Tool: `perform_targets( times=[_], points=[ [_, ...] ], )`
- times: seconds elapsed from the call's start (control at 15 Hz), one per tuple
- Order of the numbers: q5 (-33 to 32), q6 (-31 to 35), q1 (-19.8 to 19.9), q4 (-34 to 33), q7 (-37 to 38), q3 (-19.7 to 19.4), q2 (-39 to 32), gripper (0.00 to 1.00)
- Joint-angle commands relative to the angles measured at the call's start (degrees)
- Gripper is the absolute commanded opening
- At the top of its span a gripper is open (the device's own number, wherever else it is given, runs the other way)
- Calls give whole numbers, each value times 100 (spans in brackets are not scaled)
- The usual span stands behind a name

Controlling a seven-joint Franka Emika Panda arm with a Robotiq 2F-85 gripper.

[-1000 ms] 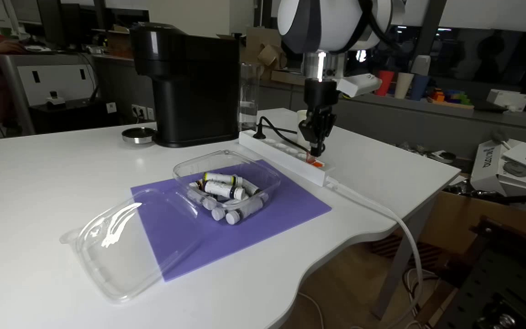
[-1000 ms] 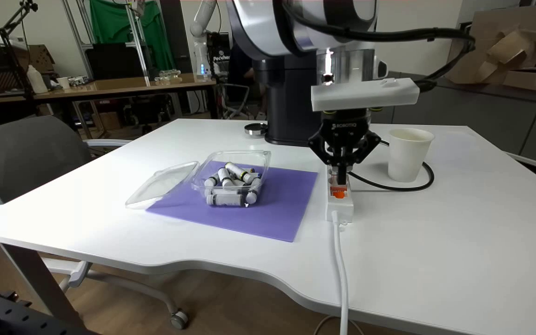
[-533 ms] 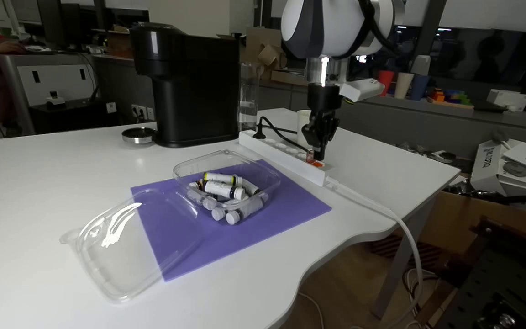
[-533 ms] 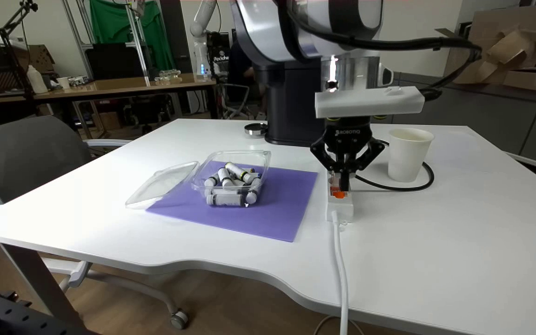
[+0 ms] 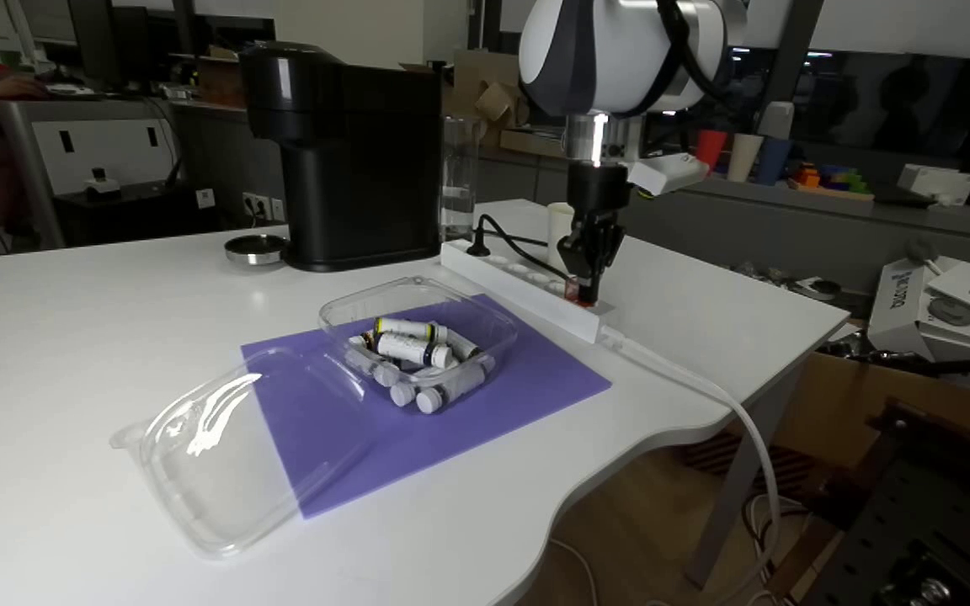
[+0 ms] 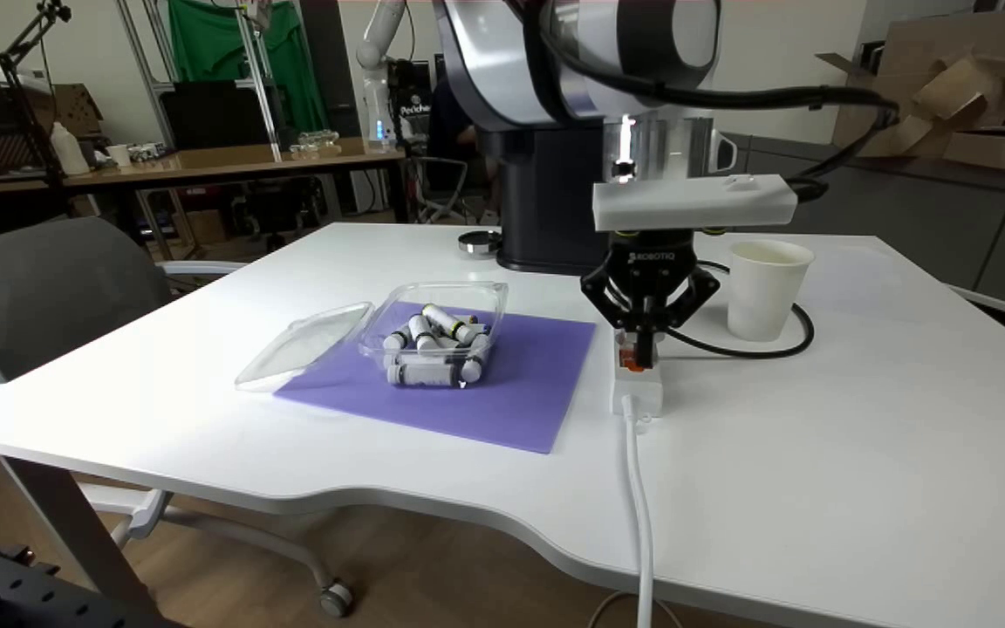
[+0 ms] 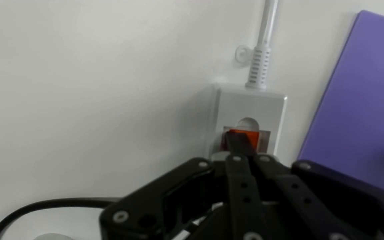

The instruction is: Turn off the switch on the extension cord then close the clear container

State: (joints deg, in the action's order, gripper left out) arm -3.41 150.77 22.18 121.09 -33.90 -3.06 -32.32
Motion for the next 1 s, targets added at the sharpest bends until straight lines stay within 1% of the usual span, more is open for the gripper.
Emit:
perform_targets(
  times=[0.0, 0.4, 0.67, 0.8, 0.93],
  points=[
    [56, -106, 108, -213, -148, 90, -175, 0],
    [116, -232, 166, -346, -209, 92, -413, 0],
    [263, -498, 236, -481, -249, 110, -548, 0],
    [325, -532, 238, -451, -345, 146, -429, 0],
    [298, -427, 206, -308, -491, 174, -218, 0]
  ],
)
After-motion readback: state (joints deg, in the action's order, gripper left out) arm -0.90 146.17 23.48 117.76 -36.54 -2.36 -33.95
